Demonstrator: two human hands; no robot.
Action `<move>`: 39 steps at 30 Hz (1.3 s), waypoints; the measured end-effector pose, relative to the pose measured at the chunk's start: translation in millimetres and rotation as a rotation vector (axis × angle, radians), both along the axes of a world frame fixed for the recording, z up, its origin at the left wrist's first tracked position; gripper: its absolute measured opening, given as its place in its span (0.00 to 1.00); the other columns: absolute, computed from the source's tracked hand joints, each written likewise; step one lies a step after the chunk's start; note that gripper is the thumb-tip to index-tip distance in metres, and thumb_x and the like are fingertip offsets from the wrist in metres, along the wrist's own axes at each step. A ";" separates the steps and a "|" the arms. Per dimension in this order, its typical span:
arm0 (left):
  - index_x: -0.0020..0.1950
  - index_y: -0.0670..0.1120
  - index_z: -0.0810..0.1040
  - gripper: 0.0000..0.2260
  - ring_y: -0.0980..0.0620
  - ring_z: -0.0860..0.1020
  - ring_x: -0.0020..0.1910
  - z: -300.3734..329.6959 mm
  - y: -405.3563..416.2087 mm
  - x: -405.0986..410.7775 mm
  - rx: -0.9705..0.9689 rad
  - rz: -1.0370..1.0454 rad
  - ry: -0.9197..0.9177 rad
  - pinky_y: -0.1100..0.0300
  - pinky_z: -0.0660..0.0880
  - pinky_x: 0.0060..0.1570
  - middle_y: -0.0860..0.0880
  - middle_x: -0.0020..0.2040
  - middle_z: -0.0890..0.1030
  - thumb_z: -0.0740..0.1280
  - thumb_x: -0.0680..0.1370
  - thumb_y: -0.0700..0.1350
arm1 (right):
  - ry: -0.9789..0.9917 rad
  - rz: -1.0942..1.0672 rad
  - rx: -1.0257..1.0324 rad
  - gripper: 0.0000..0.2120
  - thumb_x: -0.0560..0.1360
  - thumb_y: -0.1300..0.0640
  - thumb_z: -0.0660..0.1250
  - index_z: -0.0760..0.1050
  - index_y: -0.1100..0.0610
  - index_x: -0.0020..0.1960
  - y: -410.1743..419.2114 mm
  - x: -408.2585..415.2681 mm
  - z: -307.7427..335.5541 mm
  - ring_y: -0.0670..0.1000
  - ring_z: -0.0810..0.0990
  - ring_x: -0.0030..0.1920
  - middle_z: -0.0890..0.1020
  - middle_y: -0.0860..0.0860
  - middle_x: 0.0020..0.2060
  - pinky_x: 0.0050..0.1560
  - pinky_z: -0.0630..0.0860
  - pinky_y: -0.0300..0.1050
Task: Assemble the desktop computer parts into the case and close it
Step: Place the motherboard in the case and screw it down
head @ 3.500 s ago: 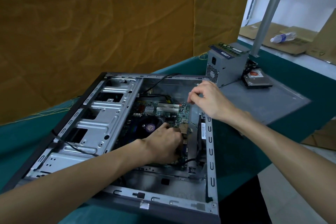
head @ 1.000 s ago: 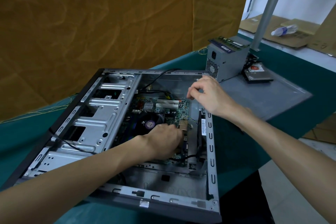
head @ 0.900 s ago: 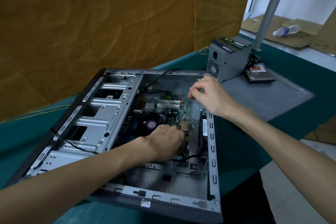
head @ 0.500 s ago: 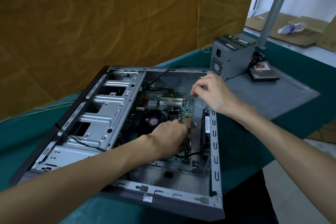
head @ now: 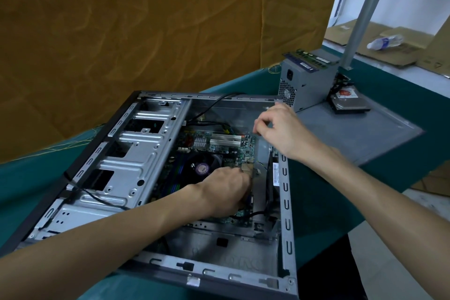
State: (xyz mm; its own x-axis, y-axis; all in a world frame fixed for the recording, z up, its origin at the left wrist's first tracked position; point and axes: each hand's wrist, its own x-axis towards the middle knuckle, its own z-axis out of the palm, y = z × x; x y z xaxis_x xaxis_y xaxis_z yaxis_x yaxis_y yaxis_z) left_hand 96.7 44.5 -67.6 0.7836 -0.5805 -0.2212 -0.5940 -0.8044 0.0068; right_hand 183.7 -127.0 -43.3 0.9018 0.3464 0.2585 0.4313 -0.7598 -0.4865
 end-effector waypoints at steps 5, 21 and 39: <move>0.51 0.41 0.76 0.06 0.39 0.80 0.52 5.3 0.1 -0.5 -0.087 -0.028 0.068 0.62 0.61 0.42 0.39 0.52 0.81 0.70 0.77 0.41 | -0.004 -0.027 -0.133 0.16 0.83 0.52 0.60 0.84 0.56 0.45 2.0 -0.6 1.1 0.55 0.76 0.54 0.79 0.49 0.39 0.75 0.63 0.57; 0.33 0.49 0.58 0.20 0.57 0.62 0.30 13.7 -5.5 9.8 0.006 -0.155 0.149 0.68 0.65 0.32 0.54 0.34 0.61 0.68 0.74 0.37 | -0.046 -0.046 -0.189 0.17 0.84 0.54 0.59 0.85 0.58 0.47 4.2 -5.5 4.6 0.55 0.76 0.58 0.83 0.54 0.43 0.78 0.57 0.52; 0.56 0.47 0.80 0.09 0.45 0.81 0.52 11.7 9.7 9.1 0.061 -0.084 0.122 0.54 0.75 0.52 0.47 0.53 0.83 0.70 0.80 0.50 | -0.051 -0.019 -0.211 0.18 0.84 0.54 0.57 0.85 0.57 0.47 3.6 -6.1 4.8 0.54 0.77 0.57 0.83 0.53 0.45 0.79 0.56 0.55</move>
